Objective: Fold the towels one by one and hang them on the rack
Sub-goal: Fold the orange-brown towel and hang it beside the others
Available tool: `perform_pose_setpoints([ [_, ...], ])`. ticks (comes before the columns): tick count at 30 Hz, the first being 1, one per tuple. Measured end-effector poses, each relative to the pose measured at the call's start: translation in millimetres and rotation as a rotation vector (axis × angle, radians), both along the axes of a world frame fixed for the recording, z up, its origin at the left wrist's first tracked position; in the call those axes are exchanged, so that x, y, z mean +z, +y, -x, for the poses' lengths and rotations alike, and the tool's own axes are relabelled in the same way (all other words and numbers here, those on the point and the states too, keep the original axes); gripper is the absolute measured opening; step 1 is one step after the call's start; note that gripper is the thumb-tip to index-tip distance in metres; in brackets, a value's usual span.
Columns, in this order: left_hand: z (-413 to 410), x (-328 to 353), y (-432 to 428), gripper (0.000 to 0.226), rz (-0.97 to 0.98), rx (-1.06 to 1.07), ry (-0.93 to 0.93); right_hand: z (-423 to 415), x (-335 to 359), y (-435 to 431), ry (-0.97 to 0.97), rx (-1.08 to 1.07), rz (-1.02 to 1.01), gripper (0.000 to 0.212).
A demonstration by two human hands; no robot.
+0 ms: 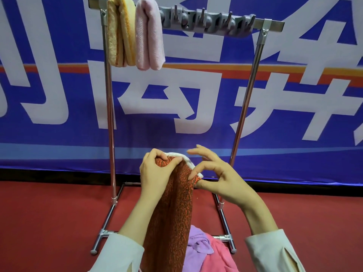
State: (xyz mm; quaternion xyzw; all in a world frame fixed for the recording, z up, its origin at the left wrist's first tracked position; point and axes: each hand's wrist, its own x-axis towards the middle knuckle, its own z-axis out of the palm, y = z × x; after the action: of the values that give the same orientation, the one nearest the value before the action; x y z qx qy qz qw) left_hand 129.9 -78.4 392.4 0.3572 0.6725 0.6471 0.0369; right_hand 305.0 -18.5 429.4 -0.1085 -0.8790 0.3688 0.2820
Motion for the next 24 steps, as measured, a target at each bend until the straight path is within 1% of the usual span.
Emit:
perform_pose_setpoints([
  [2,-3,0,1,0.042,0.025,0.04,0.02,3,-1,-4,-0.022,0.055,0.033,0.01],
  [4,-4,0,2,0.04,0.037,0.028,0.059,7,-1,-8,-0.019,0.047,0.034,0.011],
  [6,-4,-1,3,0.025,0.014,-0.061,0.09,8,-3,-7,-0.02,-0.017,-0.017,0.014],
  [8,-1,-2,3,0.008,0.013,-0.18,0.142,9,-4,-4,-0.016,-0.076,-0.073,0.01],
  [9,1,-2,3,0.011,0.019,-0.247,0.176,9,-5,-3,-0.01,-0.101,-0.108,0.008],
  [12,6,-1,-1,0.038,0.051,-0.458,0.223,9,-6,-1,-0.003,-0.149,-0.228,0.009],
  [13,6,0,-2,0.04,0.066,-0.505,0.216,9,-6,0,-0.012,-0.161,-0.264,0.01],
  [15,4,0,-2,0.034,0.074,-0.57,0.163,10,-8,3,-0.049,-0.196,-0.313,0.014],
  [17,-1,-1,1,0.027,0.062,-0.581,0.096,11,-11,6,-0.086,-0.243,-0.336,0.015],
  [19,-7,-2,3,0.03,0.058,-0.564,-0.017,9,-14,9,-0.088,-0.294,-0.314,0.013],
  [22,-11,-3,6,0.029,0.073,-0.576,-0.152,4,-12,8,-0.049,-0.364,-0.177,0.034],
  [24,-11,-2,6,0.024,0.052,-0.62,-0.202,2,-10,8,-0.01,-0.405,-0.115,0.042],
])
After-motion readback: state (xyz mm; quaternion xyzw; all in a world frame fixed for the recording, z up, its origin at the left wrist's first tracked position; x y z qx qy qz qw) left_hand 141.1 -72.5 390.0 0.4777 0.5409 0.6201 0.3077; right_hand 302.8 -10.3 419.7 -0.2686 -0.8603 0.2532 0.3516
